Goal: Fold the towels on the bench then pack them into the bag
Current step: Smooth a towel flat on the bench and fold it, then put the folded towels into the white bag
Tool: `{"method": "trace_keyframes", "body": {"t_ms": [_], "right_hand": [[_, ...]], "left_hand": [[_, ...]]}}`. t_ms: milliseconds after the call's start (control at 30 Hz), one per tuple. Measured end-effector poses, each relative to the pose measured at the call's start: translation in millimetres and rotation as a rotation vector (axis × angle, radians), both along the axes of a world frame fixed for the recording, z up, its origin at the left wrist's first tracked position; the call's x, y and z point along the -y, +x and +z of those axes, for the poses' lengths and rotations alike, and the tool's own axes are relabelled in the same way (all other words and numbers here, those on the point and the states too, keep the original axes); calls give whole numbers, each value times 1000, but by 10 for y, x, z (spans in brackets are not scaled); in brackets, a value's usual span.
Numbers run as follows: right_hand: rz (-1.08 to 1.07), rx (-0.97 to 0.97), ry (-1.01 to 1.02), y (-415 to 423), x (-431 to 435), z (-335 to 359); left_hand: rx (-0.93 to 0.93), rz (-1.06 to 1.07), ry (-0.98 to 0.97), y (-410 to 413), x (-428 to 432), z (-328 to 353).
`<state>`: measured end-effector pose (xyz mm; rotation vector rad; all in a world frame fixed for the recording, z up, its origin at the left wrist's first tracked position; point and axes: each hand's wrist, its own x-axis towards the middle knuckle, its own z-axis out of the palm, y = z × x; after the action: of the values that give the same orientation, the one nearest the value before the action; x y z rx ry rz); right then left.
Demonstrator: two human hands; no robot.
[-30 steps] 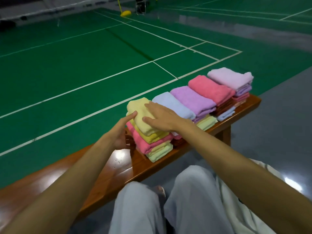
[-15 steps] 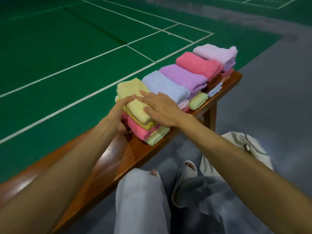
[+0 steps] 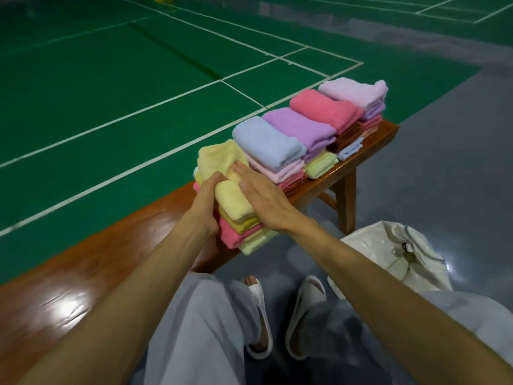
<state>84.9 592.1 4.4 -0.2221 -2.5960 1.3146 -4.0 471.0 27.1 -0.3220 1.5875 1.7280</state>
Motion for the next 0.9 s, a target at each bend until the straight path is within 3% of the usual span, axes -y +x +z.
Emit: {"method": "trace_keyframes", "body": {"t_ms": [167,567,767,900], "right_hand": [[16,51,-483,26,-11,85],[160,23,-1092,708,-628,292],[-180,-153,-1319,1427,-1529,47],[-315,-88,-1420,1884,-2077,-254]], "left_hand": [[-37,29,36,109,85,-46],[-215,-207,234,1076,-99,566],[-202,-418,375,1507,-906,636],[-80,-575,324,1723,-1675,302]]}}
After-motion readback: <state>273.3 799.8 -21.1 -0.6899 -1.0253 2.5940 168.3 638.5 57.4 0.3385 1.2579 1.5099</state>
